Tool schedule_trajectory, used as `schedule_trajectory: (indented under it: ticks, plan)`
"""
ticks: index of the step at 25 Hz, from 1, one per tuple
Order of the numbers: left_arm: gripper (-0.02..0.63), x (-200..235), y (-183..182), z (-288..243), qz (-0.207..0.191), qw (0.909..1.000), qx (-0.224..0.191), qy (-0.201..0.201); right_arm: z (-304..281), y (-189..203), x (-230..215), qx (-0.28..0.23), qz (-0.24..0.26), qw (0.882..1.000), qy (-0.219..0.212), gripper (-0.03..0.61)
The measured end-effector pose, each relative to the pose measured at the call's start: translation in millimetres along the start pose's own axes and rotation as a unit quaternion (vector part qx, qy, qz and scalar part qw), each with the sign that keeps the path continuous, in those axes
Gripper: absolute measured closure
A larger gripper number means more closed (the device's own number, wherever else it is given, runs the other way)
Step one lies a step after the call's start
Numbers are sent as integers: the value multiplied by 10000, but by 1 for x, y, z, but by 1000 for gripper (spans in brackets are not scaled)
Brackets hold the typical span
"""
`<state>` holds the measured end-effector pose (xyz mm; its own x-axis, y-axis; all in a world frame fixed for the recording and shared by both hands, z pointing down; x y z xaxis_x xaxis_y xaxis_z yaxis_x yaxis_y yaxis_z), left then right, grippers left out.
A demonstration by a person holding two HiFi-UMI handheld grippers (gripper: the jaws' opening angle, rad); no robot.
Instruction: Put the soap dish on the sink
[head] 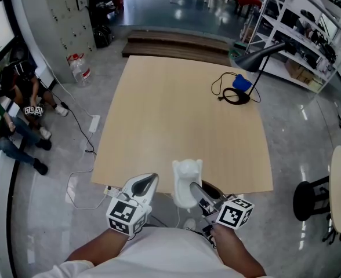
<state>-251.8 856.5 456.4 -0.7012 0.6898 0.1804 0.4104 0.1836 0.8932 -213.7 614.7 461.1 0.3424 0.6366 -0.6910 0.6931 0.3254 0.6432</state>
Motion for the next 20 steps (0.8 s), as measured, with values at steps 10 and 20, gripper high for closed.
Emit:
schedule_trajectory:
  ticks: [10,20]
  plan:
    - [606,12,3,15,-5,10000,-22,70,-12,10,14,-55,35,9999,110,434]
    - [606,28,7,30,-132,9993,68,345,-23,29,34,-275,-109,9992,270,436]
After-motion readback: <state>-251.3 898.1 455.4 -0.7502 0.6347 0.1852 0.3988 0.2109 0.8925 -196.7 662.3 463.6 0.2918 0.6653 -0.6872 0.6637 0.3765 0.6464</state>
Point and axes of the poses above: the fingertips, and each gripper's own axes: z backward along the fingers, x to its left, y out of its underside, the point moved 9 cm from there along z, backward along the fingers, and after that the axes turned 11 degrees about x, right-handed, at the moved point
